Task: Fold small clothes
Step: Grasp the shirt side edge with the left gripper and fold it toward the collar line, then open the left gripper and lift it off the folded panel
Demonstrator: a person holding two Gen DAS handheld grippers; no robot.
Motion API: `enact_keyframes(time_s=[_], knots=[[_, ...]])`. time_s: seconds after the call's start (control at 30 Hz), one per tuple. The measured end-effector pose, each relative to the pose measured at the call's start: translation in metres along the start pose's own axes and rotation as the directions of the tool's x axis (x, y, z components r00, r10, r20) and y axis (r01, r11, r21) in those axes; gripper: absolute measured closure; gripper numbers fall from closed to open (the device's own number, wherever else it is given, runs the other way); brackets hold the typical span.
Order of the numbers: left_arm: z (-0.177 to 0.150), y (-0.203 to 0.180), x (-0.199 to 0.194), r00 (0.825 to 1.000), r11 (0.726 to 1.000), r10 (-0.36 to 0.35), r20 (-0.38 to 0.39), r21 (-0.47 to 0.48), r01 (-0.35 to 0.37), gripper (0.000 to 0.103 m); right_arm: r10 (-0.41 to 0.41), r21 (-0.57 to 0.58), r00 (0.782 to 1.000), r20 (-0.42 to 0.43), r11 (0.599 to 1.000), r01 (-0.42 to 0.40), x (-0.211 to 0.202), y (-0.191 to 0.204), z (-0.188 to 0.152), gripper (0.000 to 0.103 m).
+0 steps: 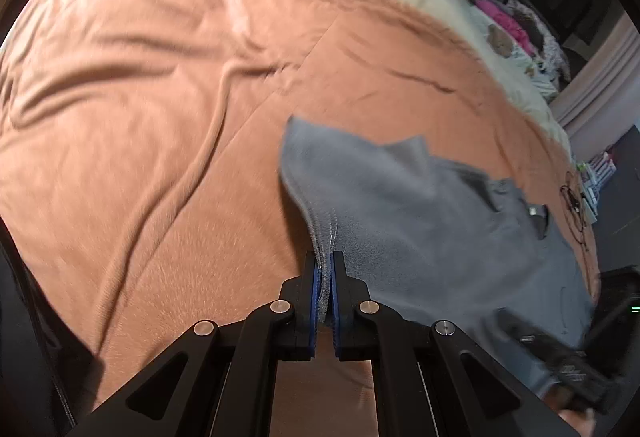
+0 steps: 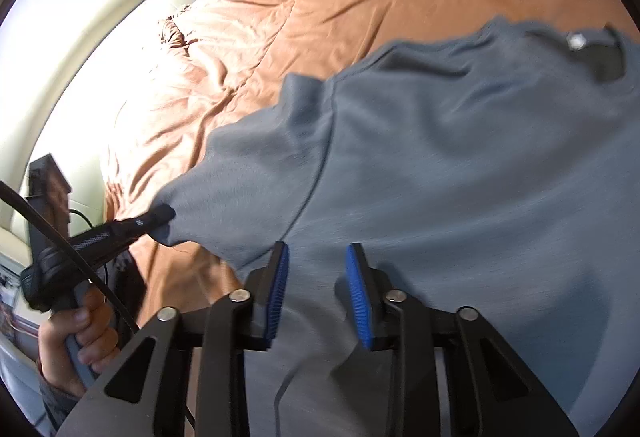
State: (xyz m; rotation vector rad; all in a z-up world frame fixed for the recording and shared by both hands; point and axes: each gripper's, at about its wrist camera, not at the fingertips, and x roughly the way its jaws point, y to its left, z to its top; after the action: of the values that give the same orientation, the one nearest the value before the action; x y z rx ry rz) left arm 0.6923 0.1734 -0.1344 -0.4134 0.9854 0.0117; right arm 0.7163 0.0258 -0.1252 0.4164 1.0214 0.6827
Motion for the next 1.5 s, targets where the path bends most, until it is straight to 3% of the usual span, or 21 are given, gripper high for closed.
enact_keyframes(time_s=[0.3,0.47,0.5,0.57,0.6,0.87,1.03,1.1,1.17,1.27,1.5], knots=[[0.021,-0.047,-0.027,0.999,0.995,-0.033,0.018,0.097,0.031,0.098,0.103,0.064,0.99,-0.096,0.993,-0.097,0.055,0.006,-0.004,0.087],[0.019,-0.075,-0.033,0.999,0.987,-0.045,0.019,0.153,0.041,0.098,0.112,0.068,0.991,-0.077,0.992,-0.107,0.033,-0.003,0.002,0.086],[0.018,-0.08,-0.034,0.999,0.986,-0.047,0.02,0.163,0.043,0.098,0.106,0.067,0.992,-0.067,0.993,-0.102,0.024,-0.007,0.003,0.082],[0.017,-0.093,-0.034,0.998,0.982,-0.055,0.018,0.184,0.051,0.098,0.101,0.072,0.994,-0.039,0.993,-0.098,0.001,-0.016,0.001,0.058],[0.016,-0.1,-0.034,0.998,0.979,-0.06,0.015,0.194,0.056,0.098,0.093,0.074,0.995,-0.023,0.993,-0.091,-0.005,-0.019,-0.001,0.036],[-0.007,-0.154,-0.018,0.991,0.953,-0.127,-0.048,0.273,0.135,0.098,0.016,0.138,0.998,0.055,0.99,-0.024,-0.078,-0.07,-0.012,0.034],[-0.032,-0.183,0.006,0.967,0.925,-0.198,-0.16,0.297,0.239,0.097,-0.044,0.157,0.997,0.066,0.987,0.033,-0.11,-0.087,-0.028,0.034],[-0.04,-0.192,0.011,0.961,0.913,-0.193,-0.2,0.321,0.251,0.089,-0.068,0.152,0.996,0.06,0.987,0.058,-0.118,-0.085,-0.032,0.034],[-0.042,-0.192,0.007,0.96,0.912,-0.197,-0.198,0.322,0.254,0.084,-0.091,0.136,0.994,0.054,0.987,0.083,-0.121,-0.081,-0.034,0.034],[-0.037,-0.177,-0.005,0.974,0.933,-0.171,-0.151,0.291,0.209,0.072,-0.11,0.096,0.993,0.046,0.99,0.105,-0.117,-0.066,-0.036,0.034],[-0.031,-0.109,-0.024,0.993,0.984,-0.069,-0.098,0.156,0.084,0.072,-0.151,-0.066,0.988,0.029,0.986,0.153,-0.087,-0.023,-0.029,0.034]])
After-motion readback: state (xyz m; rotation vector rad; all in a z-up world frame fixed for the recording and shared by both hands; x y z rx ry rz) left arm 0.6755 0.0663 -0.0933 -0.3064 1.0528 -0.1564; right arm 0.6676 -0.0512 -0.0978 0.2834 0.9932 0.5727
